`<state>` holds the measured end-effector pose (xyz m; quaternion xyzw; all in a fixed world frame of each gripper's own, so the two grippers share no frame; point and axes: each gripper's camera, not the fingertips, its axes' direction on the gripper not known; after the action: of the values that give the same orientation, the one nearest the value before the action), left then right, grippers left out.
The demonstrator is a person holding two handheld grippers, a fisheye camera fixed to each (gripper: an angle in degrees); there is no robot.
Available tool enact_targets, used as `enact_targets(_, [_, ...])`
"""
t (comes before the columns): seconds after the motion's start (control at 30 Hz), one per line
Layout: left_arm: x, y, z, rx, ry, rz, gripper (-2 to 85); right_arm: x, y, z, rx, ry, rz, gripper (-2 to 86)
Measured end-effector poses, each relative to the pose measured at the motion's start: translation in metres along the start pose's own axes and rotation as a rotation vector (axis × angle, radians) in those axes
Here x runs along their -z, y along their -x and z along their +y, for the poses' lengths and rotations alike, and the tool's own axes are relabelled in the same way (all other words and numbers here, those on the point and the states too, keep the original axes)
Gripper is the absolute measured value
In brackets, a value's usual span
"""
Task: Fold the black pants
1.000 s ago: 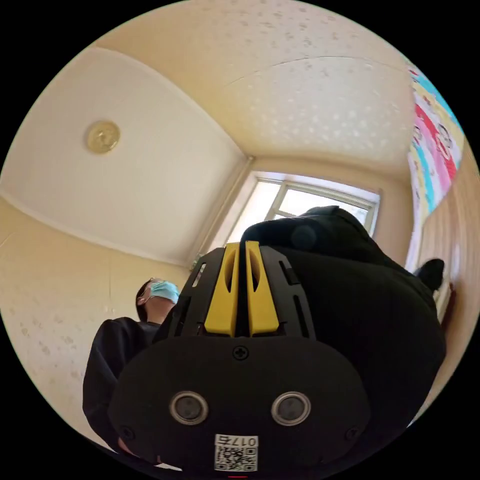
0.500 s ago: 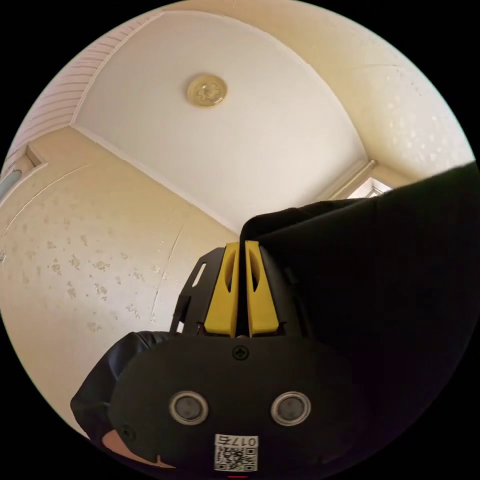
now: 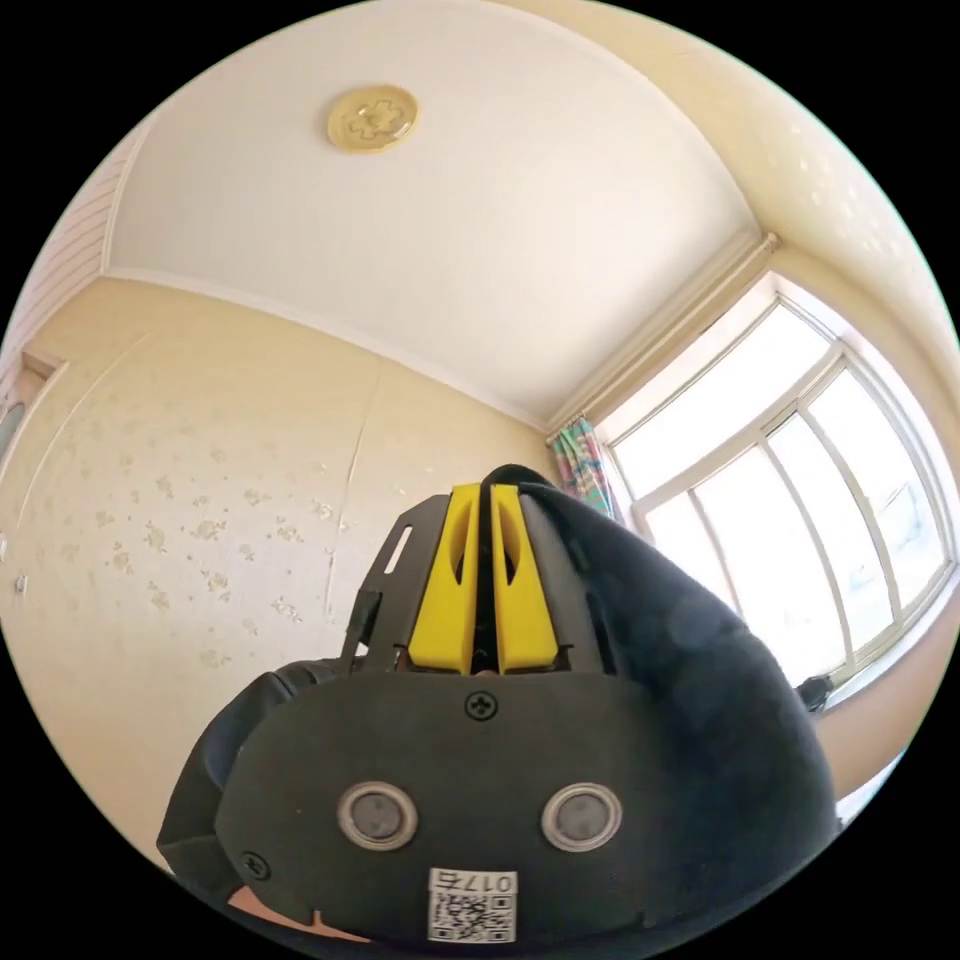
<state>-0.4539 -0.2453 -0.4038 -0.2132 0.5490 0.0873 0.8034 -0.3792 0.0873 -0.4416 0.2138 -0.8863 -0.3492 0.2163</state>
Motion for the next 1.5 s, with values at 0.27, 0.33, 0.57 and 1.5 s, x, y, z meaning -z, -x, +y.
enact_targets(0.27, [0.043,0.023,0.0,0.058,-0.063,-0.221,12.7,-0.033,0.02,-0.054,0.059,-0.085,-0.007,1.4])
enact_targets(0.33, [0.04,0.019,-0.003,0.026,-0.035,-0.216,13.7,-0.046,0.014,-0.065,0.049,-0.071,-0.035,1.4])
enact_targets(0.57, [0.03,-0.052,-0.074,-0.356,-0.063,-0.07,16.5,-0.112,-0.008,-0.088,-0.005,0.013,-0.065,1.3])
enact_targets(1.5, [0.014,-0.171,-0.404,-0.528,-0.512,-0.36,-0.5,0.137,0.033,-0.229,0.23,0.036,1.572,2.5])
